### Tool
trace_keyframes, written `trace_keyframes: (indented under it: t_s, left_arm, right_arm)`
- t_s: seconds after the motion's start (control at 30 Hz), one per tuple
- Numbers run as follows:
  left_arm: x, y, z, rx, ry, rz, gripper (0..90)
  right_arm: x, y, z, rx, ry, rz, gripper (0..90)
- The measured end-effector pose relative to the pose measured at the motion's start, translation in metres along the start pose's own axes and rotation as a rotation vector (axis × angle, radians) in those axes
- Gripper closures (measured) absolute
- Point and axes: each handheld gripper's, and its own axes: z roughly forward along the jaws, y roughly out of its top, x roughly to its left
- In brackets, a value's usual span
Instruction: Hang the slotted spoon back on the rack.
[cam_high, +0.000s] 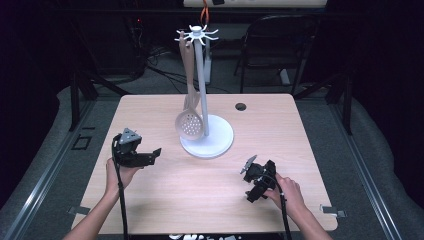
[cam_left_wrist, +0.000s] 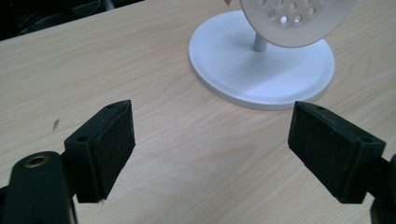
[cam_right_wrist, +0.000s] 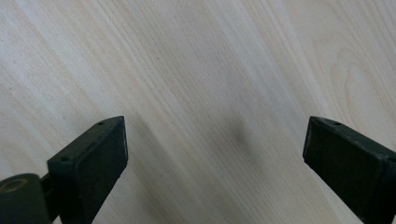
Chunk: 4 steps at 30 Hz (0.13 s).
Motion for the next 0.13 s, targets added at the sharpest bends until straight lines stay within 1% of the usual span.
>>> trace_keyframes:
  t_s: [0.13]
  left_arm:
    - [0.0063, -0.0063, 0.0071, 0.024, -0.011, -0.041, 13.4]
  right_arm:
    - [-0.0007, 0.0008, 0.0002, -0.005, -0.001, -0.002, 6.2]
